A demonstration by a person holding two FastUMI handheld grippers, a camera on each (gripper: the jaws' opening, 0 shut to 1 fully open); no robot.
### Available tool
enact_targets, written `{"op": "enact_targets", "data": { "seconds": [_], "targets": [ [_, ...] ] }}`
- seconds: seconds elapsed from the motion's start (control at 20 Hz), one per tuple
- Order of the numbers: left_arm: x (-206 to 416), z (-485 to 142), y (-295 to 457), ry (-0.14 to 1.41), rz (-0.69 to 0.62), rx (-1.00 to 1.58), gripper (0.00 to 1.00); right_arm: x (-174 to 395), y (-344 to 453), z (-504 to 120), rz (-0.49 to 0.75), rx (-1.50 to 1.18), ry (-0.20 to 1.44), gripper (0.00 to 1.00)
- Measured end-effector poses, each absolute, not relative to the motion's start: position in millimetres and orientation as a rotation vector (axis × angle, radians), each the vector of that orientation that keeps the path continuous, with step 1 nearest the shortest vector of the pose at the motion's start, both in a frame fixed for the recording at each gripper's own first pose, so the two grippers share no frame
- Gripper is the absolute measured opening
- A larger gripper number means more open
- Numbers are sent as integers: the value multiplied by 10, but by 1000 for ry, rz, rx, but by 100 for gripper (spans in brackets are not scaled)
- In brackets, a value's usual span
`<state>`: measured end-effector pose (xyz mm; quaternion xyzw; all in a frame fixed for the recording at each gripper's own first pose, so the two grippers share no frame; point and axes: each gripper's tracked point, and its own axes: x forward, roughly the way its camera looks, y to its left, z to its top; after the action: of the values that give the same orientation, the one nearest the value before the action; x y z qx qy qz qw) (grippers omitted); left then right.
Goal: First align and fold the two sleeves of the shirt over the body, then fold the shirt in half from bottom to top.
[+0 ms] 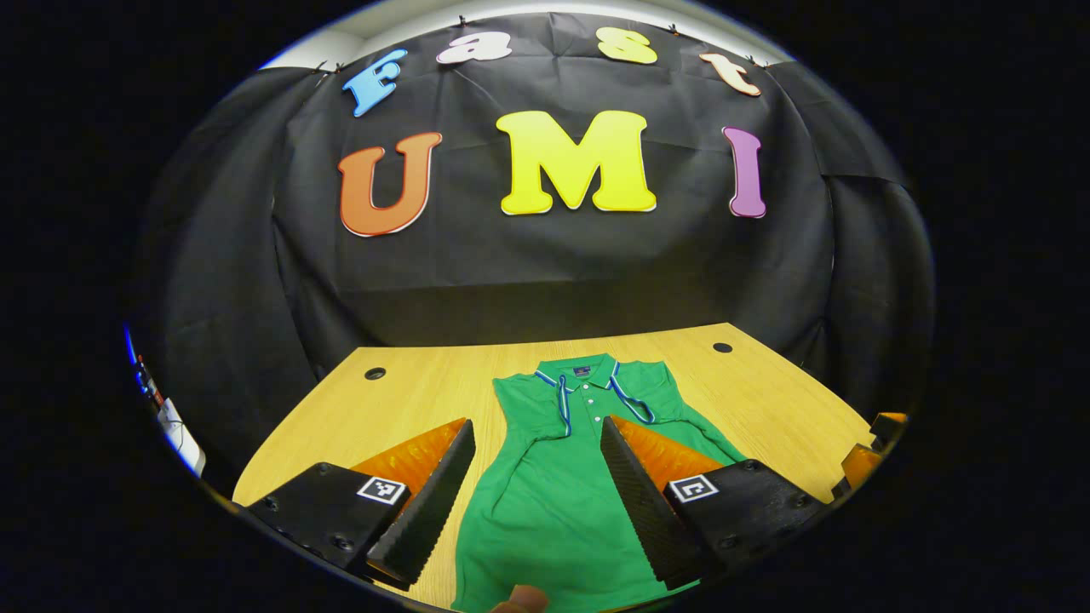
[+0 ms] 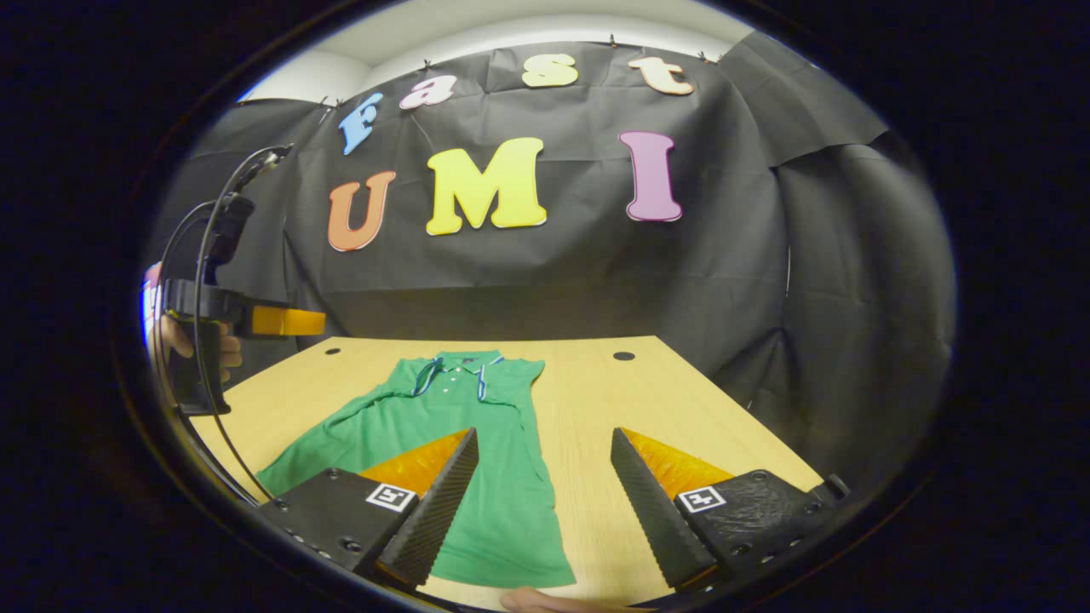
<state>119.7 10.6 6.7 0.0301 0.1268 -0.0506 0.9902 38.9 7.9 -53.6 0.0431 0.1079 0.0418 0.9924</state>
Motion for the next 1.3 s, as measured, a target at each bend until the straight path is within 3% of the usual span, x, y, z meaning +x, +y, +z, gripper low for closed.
{"op": "enact_targets", "data": {
  "seconds": [0.3,0.55,0.8,1.3],
  "targets": [
    [501,-313,420,241,-81,5,96,29,-91,-599,40,86,202,95],
    [168,-925,707,275,-56,19,96,-39,-231,-1001,-6,92,273,96],
    [67,-1636,814,404,-41,5,96,49,-151,-1654,-14,61,412,96],
    [-30,-2012,798,469,-63,-26,96,86,27,-2126,31,84,503,96]
  ]
}}
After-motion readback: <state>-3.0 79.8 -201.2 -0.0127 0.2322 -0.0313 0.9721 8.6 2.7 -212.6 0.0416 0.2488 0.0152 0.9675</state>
